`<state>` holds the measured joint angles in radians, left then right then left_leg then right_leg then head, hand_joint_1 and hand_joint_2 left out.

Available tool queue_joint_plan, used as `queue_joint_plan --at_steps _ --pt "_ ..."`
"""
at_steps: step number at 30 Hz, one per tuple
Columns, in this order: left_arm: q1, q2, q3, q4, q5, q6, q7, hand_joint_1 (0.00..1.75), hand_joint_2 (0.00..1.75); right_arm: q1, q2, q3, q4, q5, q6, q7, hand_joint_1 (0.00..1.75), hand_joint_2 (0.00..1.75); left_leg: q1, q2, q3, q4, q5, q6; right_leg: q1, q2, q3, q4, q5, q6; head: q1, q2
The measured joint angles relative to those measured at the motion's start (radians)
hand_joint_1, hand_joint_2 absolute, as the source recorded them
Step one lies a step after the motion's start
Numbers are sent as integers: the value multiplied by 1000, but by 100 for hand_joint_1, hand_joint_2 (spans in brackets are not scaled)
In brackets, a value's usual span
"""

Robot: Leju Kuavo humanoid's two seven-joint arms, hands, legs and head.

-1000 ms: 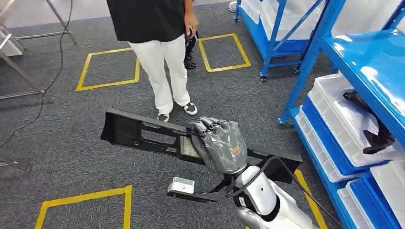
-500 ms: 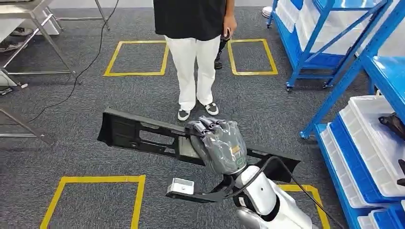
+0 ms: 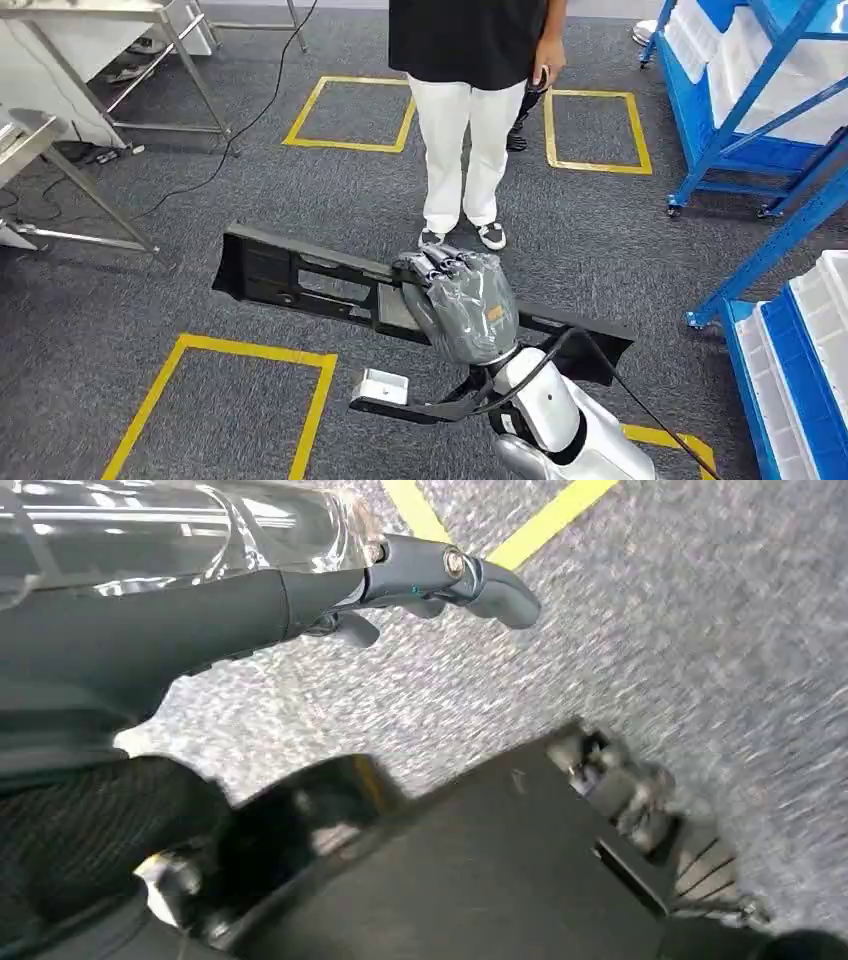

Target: Take the parts from the cabinet and place them on the table.

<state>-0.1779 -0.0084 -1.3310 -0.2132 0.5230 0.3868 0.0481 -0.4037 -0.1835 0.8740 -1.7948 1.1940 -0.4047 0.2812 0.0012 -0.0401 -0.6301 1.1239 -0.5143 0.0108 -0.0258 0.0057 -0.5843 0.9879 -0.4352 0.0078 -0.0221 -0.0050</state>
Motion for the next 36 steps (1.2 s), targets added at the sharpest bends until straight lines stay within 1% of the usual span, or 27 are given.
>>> queue_joint_plan --at_steps 2,3,5,6,7,8,9,11,12,13,14,15,17,18,19,21,22,23,24,27,28,29,30,32,33,34,36 --pt "-6 -2 1 -1 0 1 -1 0 175 1 -2 0 0 0 1 1 175 175 2 4 -71 148 -43 -4 4 -31 5 0 -6 -5 0 0" --pt "-6 -2 1 -3 0 1 -1 0 175 1 -2 0 0 0 1 1 175 175 3 4 -73 158 -35 -4 5 -44 9 0 -10 -6 0 0" --pt "-3 -2 1 -3 0 1 1 0 175 1 -3 0 0 0 2 1 175 175 2 9 -19 58 25 0 7 -64 18 0 -16 -5 -1 0" --pt "0 -2 1 -3 -2 1 3 0 175 1 -2 0 0 0 2 1 175 175 1 28 31 -44 72 6 9 -74 25 0 -20 -3 -1 0" --pt "5 0 1 -3 -3 1 6 0 175 1 -2 0 0 0 3 1 175 175 -5 66 69 -130 100 15 10 -83 30 -1 -24 -1 -1 0" --pt "7 3 1 -3 -3 2 7 0 175 1 -2 0 0 0 3 1 175 175 -21 99 77 -145 85 23 15 -92 31 -1 -26 3 0 0" --pt "7 3 2 -3 -3 0 6 0 175 1 -2 0 0 0 3 0 175 175 -24 93 83 -164 82 32 16 -99 26 -1 -25 6 -2 0" --pt "7 4 3 -3 -3 0 6 0 175 1 -2 0 0 -2 3 0 175 175 -28 70 78 -164 81 36 15 -124 26 -4 -25 13 -1 0" --pt "7 4 3 -3 -3 0 6 0 175 -2 -1 0 0 -3 3 0 175 175 -22 57 81 -175 87 43 16 -132 32 -3 -29 22 -1 0" --pt "10 2 4 -3 -4 0 6 0 175 -3 -2 -2 0 -7 3 1 175 175 -14 46 95 -185 92 44 10 -102 32 10 -41 28 -1 0" --pt "7 2 4 -3 -5 -3 6 0 175 -3 -2 -2 -1 -6 2 0 175 175 -10 38 99 -188 93 49 11 -52 11 52 -61 29 0 0" --pt "7 2 4 -3 -6 -3 7 0 175 -5 -2 -2 -1 -6 -1 0 175 175 -10 30 100 -188 93 51 12 -25 -28 127 -94 29 4 0" --pt "7 1 4 -3 -6 -5 7 0 175 2 -5 -1 -1 -8 -1 0 175 175 -9 6 102 -187 92 53 12 -10 -125 295 -145 33 5 0" --pt "7 1 4 -3 -6 -5 8 0 175 3 -5 -1 0 -9 -1 0 175 175 -9 -9 103 -187 91 53 11 -10 -153 328 -140 35 5 0" --pt "7 1 4 -3 -6 -5 8 0 175 3 -6 -1 0 -9 -1 0 175 175 -7 -23 105 -186 90 52 9 -10 -154 304 -108 37 5 0" --pt "7 1 4 -3 -6 -6 9 0 175 2 -6 -2 0 -10 -1 0 175 175 -1 -53 112 -181 82 44 2 1 -95 153 -8 42 5 0" --pt "7 1 4 -3 -7 -5 10 0 175 2 -6 -2 0 -10 -1 0 175 175 4 -66 113 -174 74 37 -7 32 -53 57 40 50 5 0" --pt "6 2 4 -3 -7 -5 10 0 175 2 -7 -2 1 -10 -1 0 175 175 0 -76 107 -165 65 28 -16 81 -32 21 27 55 5 0" --pt "4 2 4 -3 -7 -5 10 0 175 2 -7 -2 0 -11 -2 0 175 175 2 -88 97 -156 61 22 -14 79 -34 13 24 44 4 0" --pt "7 2 4 -3 -7 -2 11 0 175 -2 -7 -2 0 -10 -2 0 175 175 10 -114 90 -165 65 12 -7 45 -34 13 21 23 5 0" --pt "7 2 4 -3 -7 0 11 0 175 -4 -6 -2 0 -10 -2 0 175 175 10 -83 90 -154 58 8 -9 32 -30 10 21 16 5 0" --pt "6 2 4 -3 -8 1 11 0 175 -3 -5 -2 0 -10 -2 0 175 175 4 -27 71 -114 36 2 -8 21 -26 9 17 9 -2 0" --pt "4 3 5 -3 -8 2 10 0 175 -4 -5 -2 0 -10 -2 0 175 175 5 -2 36 -40 0 -3 -6 9 -24 9 15 6 -2 0" --pt "-2 3 7 -3 -9 2 6 0 175 -2 -6 -2 0 -10 -2 0 175 175 6 6 -43 122 -61 -9 0 -24 -21 10 10 2 -3 0" --pt "-4 2 7 -4 -9 2 3 0 175 -2 -6 -2 0 -10 -2 0 175 175 6 5 -61 164 -68 -9 2 -37 -20 10 7 1 -3 0" --pt "-4 2 7 -4 -9 2 2 0 175 -2 -6 -2 0 -10 -2 0 175 175 5 6 -53 156 -54 -6 4 -50 -16 10 5 1 -3 0" --pt "0 2 7 -4 -10 2 3 0 175 -2 -6 -2 0 -11 -3 0 175 175 1 17 20 12 27 5 9 -71 -7 10 0 2 -3 0"
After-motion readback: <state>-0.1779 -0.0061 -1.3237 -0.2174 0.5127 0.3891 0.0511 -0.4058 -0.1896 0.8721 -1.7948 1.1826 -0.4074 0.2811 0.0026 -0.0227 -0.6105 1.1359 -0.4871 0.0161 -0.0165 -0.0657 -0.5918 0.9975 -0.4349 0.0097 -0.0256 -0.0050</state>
